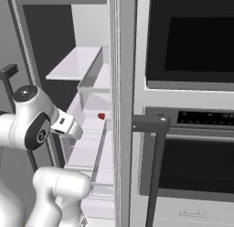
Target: Take the strawberry from the fridge and place it on top of the pancake, located on the dining counter.
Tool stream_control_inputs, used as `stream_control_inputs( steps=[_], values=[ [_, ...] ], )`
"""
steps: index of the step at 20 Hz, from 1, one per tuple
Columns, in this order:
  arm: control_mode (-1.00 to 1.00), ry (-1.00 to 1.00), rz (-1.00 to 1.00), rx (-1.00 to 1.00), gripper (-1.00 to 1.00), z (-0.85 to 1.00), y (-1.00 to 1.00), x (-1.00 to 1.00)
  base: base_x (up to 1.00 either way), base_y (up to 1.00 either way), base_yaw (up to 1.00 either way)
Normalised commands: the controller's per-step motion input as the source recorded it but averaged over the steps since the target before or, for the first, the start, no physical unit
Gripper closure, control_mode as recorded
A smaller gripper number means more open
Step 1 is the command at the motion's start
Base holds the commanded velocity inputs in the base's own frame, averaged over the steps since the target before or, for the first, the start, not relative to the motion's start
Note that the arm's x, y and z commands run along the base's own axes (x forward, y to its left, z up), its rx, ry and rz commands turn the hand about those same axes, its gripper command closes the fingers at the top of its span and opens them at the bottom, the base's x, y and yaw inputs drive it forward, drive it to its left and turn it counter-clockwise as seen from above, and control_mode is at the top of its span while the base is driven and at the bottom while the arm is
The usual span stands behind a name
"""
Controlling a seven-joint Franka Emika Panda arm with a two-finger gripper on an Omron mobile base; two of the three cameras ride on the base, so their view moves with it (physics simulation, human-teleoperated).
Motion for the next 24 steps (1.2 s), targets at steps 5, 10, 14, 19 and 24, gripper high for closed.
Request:
stream_control_inputs(
  steps=[5,10,14,19,24],
  values=[
    [1.0,0.0,0.0,0.0,-1.0,0.0,0.0,0.0,0.1,-0.28,0.06],
    [1.0,0.0,0.0,0.0,-1.0,0.0,0.0,0.0,0.06,-0.23,0.03],
    [1.0,0.0,0.0,0.0,-1.0,0.0,0.0,0.0,0.0,-0.05,0.0],
    [1.0,0.0,0.0,0.0,-1.0,0.0,0.0,0.0,0.0,0.0,0.0],
    [-1.0,-0.02,0.0,-0.01,-1.0,0.0,0.0,0.04,0.02,0.0,0.0]
  ],
)
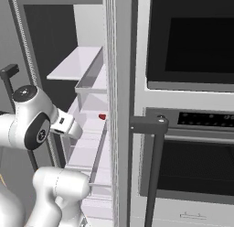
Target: Take the strawberry from the fridge and place it on top of the pancake, located on the dining counter.
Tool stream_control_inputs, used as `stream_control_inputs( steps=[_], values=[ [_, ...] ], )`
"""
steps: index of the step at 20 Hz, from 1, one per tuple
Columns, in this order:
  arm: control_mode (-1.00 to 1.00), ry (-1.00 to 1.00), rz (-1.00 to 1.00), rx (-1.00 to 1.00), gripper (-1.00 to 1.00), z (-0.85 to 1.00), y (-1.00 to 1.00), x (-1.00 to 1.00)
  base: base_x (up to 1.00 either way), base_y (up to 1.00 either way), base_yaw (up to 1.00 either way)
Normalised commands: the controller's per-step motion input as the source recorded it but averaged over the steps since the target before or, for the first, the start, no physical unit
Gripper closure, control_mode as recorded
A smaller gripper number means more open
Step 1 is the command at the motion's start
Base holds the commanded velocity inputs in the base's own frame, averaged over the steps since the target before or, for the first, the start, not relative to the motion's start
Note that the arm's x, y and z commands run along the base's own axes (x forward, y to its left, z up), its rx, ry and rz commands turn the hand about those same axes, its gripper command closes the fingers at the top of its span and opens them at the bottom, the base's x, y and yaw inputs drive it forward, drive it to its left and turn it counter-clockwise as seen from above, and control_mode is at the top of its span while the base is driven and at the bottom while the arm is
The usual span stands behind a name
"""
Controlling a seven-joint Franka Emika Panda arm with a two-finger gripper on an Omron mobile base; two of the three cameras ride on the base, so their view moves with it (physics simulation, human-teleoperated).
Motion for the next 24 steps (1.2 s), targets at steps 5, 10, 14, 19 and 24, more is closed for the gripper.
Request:
stream_control_inputs(
  steps=[5,10,14,19,24],
  values=[
    [-1.0,-0.1,0.0,-0.07,-1.0,0.11,0.0,0.29,0.0,0.0,0.0],
    [-1.0,-0.14,0.04,-0.04,-1.0,0.0,0.02,0.48,0.0,0.0,0.0],
    [-1.0,-0.02,0.08,0.0,-1.0,-0.07,0.07,0.74,0.0,0.0,0.0],
    [-1.0,0.29,0.08,0.0,-1.0,-0.34,0.0,0.7,0.0,0.0,0.0],
    [-1.0,-0.04,0.07,-0.04,-1.0,-0.42,0.04,0.69,0.0,0.0,0.0]
  ],
)
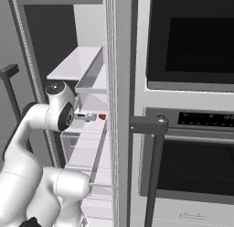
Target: Take the strawberry from the fridge and place it on top of the pancake, located on the dining counter.
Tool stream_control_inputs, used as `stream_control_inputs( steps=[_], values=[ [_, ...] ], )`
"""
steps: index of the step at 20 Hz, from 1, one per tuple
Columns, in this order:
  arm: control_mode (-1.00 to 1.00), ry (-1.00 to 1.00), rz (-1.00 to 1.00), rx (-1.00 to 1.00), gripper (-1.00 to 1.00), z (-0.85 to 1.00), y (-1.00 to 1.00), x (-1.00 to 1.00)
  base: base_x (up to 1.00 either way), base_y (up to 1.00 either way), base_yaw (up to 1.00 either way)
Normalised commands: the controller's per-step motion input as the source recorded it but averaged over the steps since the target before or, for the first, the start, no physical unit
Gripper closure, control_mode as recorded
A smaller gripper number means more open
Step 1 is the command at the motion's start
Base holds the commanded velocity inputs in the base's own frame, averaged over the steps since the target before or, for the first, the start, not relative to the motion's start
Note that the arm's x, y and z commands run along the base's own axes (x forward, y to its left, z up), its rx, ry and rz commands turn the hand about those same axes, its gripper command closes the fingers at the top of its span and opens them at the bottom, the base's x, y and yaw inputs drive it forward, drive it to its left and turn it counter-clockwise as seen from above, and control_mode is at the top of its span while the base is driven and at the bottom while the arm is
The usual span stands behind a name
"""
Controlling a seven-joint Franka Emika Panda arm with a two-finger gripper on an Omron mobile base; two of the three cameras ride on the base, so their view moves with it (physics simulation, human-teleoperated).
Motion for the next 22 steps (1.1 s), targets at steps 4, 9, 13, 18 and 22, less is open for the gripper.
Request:
stream_control_inputs(
  steps=[4,9,13,18,22],
  values=[
    [-1.0,-0.11,0.0,-0.08,-1.0,-0.37,0.04,0.36,0.0,0.0,0.0],
    [-1.0,-0.02,0.0,-0.1,-1.0,-0.03,0.0,0.34,0.0,0.0,0.0],
    [-1.0,-0.01,0.0,-0.07,-1.0,-0.04,-0.08,0.37,0.0,0.0,0.0],
    [-1.0,0.02,0.02,0.0,-1.0,-0.01,-0.26,0.29,0.0,0.0,0.0],
    [-1.0,0.06,0.11,0.01,-1.0,-0.1,-0.06,0.44,0.0,0.0,0.0]
  ],
)
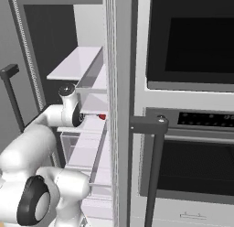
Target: Take the strawberry from the fridge and place it on top of the pancake, located on the dining counter.
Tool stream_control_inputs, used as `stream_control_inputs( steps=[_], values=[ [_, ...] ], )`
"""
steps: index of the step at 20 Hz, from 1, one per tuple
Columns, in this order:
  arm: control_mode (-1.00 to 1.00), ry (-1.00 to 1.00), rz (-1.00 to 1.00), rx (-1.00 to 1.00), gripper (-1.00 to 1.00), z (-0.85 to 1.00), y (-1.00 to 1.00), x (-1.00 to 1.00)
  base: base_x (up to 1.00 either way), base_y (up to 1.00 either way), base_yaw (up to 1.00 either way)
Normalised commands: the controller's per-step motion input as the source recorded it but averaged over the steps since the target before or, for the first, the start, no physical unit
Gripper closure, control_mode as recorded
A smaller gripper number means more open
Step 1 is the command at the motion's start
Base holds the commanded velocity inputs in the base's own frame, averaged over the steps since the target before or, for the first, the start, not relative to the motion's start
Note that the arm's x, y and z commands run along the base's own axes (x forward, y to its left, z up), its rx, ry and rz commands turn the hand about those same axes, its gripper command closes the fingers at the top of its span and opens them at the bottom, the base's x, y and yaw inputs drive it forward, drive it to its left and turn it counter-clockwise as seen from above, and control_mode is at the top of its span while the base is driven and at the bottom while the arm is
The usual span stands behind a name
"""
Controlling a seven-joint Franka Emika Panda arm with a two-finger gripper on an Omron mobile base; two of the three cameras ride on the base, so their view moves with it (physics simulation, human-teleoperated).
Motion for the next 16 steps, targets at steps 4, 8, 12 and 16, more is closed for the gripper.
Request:
stream_control_inputs(
  steps=[4,8,12,16],
  values=[
    [-1.0,0.0,0.07,0.0,-1.0,-0.29,0.0,0.25,0.0,0.0,0.0],
    [-1.0,0.0,0.01,0.0,-1.0,-0.16,0.0,0.28,0.0,0.0,0.0],
    [-1.0,0.0,0.0,0.0,-1.0,0.0,-0.06,0.31,0.0,0.0,0.0],
    [-1.0,0.01,0.0,0.0,-1.0,-0.04,-0.08,0.23,0.0,0.0,0.0]
  ],
)
